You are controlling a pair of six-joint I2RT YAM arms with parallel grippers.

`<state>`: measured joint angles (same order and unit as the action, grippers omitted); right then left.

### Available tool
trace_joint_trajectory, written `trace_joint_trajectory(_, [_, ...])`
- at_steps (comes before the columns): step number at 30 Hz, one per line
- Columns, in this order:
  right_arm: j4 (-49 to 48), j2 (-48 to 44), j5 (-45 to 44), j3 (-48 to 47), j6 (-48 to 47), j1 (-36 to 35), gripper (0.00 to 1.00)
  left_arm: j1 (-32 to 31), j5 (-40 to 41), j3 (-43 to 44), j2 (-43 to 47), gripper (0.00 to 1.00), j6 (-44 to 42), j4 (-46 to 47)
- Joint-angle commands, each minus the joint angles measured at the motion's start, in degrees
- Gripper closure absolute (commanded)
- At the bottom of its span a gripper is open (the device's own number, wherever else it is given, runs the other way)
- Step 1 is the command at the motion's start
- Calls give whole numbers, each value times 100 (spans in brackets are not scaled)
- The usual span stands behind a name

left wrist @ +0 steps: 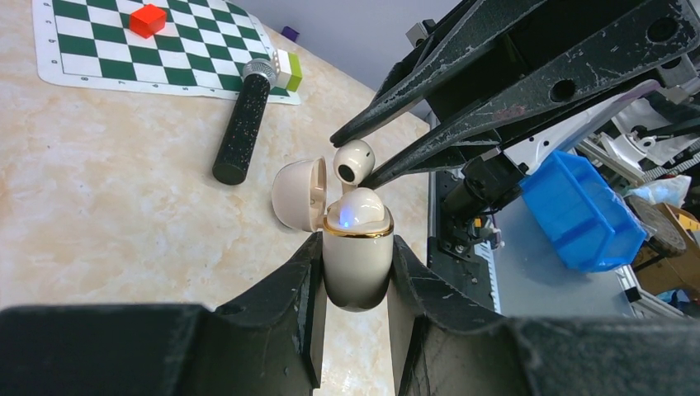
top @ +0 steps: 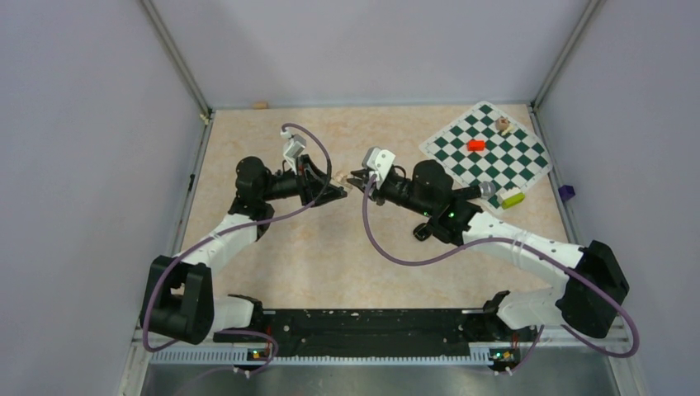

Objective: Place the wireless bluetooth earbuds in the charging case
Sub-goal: Place the earbud in the charging case.

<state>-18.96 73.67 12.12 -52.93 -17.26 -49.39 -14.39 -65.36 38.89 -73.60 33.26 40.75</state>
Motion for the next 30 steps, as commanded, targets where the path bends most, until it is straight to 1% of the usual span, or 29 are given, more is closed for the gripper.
trace_joint_trajectory(1, [-25, -10, 346, -349, 281, -177, 86, -11, 6, -20, 175, 100, 46, 561])
trace_joint_trajectory(5, [41, -28, 381, -406, 357, -175, 80, -2, 40, -47, 197, 100, 40, 580])
trace_joint_trajectory(10, [98, 15, 361, -463, 427, -175, 76, -2, 26, -54, 190, 100, 82, 651])
trace_joint_trajectory(21, [252, -95, 484, -617, 616, -55, 72, 59, 29, -136, 196, 100, 357, 1075])
trace_joint_trajectory(27, [299, -155, 590, -709, 783, 85, 64, 59, -7, -175, 222, 100, 399, 1156])
trace_joint_trajectory(30, [448, -236, 762, -882, 920, 216, 59, 66, -48, -197, 243, 100, 429, 1261])
